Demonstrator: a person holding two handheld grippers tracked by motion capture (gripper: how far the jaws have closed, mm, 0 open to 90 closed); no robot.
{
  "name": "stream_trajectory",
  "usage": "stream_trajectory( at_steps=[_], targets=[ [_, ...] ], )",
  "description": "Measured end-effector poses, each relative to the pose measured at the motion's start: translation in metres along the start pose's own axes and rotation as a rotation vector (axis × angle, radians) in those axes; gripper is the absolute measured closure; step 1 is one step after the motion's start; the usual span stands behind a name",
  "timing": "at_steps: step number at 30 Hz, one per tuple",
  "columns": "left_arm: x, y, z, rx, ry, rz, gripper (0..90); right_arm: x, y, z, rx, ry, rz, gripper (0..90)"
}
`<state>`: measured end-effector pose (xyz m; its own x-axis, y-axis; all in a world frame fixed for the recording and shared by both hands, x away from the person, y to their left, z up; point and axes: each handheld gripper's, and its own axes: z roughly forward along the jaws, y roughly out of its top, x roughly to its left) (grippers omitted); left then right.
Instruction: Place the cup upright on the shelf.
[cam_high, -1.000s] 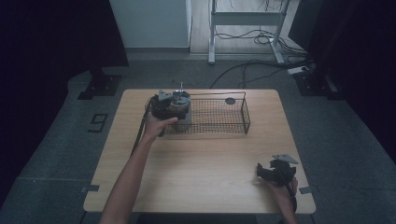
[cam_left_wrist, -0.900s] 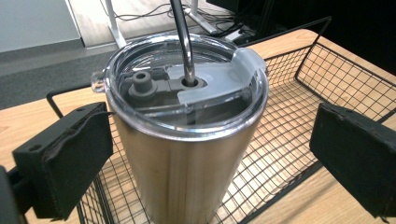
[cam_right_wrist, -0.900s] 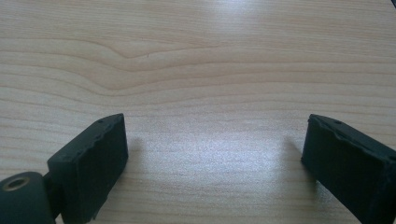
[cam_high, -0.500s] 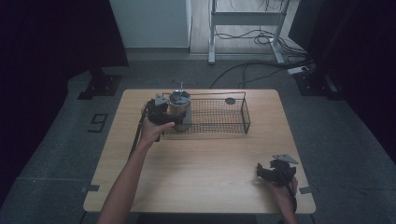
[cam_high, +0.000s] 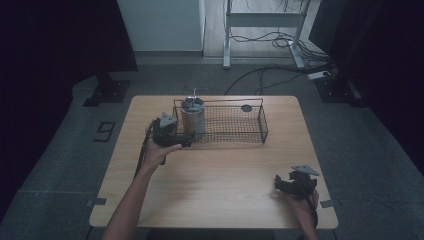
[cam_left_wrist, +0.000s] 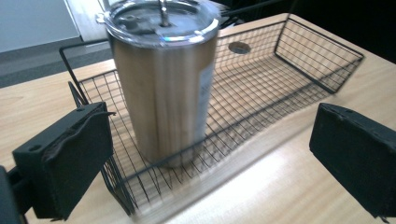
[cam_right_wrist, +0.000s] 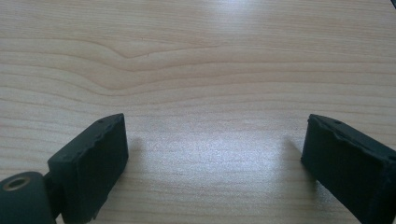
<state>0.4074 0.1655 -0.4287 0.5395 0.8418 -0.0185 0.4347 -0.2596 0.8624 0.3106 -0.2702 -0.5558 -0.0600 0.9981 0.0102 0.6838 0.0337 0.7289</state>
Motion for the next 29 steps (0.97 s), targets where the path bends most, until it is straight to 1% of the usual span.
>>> stream_trajectory(
  at_steps=[2, 3, 4, 7, 8, 12, 15, 20, 22, 23, 25, 29],
  targets=[
    [-0.003, -0.006, -0.007, 0.001, -0.007, 0.003, 0.0, 0.000, 0.000, 0.000, 0.000, 0.000, -0.001, 6.9],
    [-0.003, -0.006, -0.007, 0.001, -0.007, 0.003, 0.0, 0.000, 0.000, 0.000, 0.000, 0.000, -0.001, 6.9],
    [-0.005, -0.014, -0.014, -0.001, -0.016, 0.002, 0.0, 0.000, 0.000, 0.000, 0.000, 0.000, -0.003, 6.9],
    [-0.007, -0.025, -0.023, 0.003, -0.028, 0.002, 0.0, 0.000, 0.000, 0.000, 0.000, 0.001, -0.003, 6.9],
    [-0.008, -0.030, -0.028, 0.001, -0.033, -0.004, 0.0, 0.000, 0.000, 0.000, 0.000, 0.000, -0.003, 6.9],
    [-0.011, -0.047, -0.040, 0.014, -0.048, -0.011, 0.0, 0.000, 0.000, 0.000, 0.000, 0.001, -0.003, 7.0],
    [-0.013, -0.062, -0.047, 0.040, -0.046, -0.014, 0.0, 0.000, 0.000, 0.000, 0.000, 0.001, -0.003, 6.9],
    [-0.015, -0.083, -0.052, 0.076, -0.050, -0.030, 0.0, 0.000, 0.000, 0.000, -0.001, 0.001, -0.003, 6.9],
    [-0.015, -0.091, -0.052, 0.097, -0.051, -0.026, 0.0, 0.000, 0.000, 0.000, 0.001, 0.001, -0.001, 6.9],
    [-0.015, -0.091, -0.052, 0.097, -0.051, -0.026, 0.0, 0.000, 0.000, 0.000, 0.000, 0.001, -0.003, 6.9],
    [-0.016, -0.095, -0.050, 0.118, -0.049, -0.018, 0.0, 0.000, 0.000, 0.000, 0.000, 0.001, -0.003, 6.9],
    [-0.016, -0.096, -0.049, 0.119, -0.048, -0.020, 0.0, 0.000, 0.000, 0.000, 0.000, 0.001, -0.003, 6.9]
  ],
)
